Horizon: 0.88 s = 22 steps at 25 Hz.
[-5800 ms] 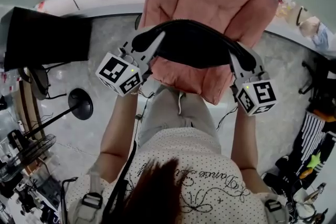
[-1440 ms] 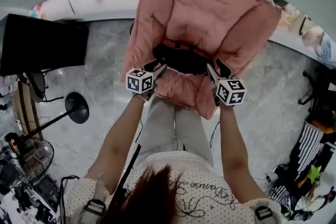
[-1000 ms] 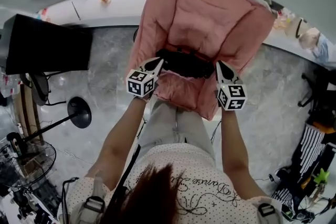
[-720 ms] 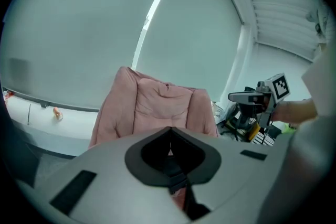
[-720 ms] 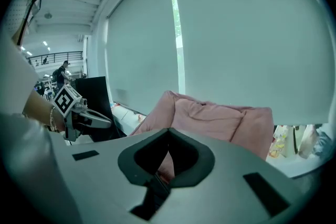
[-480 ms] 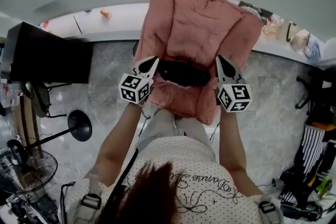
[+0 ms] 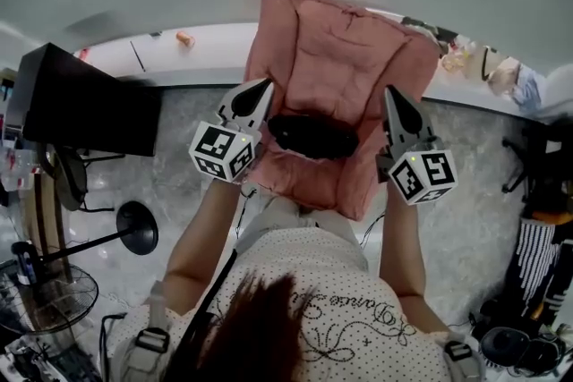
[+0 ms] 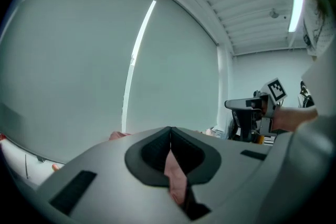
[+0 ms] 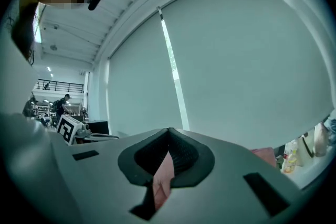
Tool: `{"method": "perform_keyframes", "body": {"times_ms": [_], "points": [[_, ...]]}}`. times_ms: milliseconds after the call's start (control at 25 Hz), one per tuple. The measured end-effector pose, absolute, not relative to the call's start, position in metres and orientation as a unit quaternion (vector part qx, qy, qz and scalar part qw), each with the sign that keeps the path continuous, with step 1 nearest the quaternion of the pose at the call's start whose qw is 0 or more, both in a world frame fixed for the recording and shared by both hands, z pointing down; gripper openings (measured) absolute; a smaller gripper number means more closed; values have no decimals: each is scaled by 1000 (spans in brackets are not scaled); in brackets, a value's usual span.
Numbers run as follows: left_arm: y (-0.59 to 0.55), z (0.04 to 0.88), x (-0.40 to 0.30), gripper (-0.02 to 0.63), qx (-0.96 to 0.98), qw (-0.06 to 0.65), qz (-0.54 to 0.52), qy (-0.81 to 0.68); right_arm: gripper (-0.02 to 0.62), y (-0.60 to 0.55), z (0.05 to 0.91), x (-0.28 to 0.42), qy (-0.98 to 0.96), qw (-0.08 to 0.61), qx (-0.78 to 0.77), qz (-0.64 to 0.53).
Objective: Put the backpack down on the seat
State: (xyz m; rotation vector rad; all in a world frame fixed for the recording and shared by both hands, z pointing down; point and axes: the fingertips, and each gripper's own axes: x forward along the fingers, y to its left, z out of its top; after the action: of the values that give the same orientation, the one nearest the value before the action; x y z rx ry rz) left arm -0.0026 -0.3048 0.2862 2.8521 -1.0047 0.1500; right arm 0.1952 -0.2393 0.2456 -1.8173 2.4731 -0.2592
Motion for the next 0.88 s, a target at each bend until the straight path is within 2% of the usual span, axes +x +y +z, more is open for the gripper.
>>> {"method": "perform_keyframes", "body": {"times_ms": [320, 480, 880], "points": [[-291, 229, -7, 5, 949, 9, 26, -316, 12, -212, 182, 177, 808, 50, -586, 19], [-288, 209, -9, 5, 947, -14, 16, -320, 11, -204, 171, 175, 804, 52, -592, 30], [-285, 198, -6, 5, 947, -19, 5, -322, 11, -202, 173, 171, 804, 33, -593, 32]]}}
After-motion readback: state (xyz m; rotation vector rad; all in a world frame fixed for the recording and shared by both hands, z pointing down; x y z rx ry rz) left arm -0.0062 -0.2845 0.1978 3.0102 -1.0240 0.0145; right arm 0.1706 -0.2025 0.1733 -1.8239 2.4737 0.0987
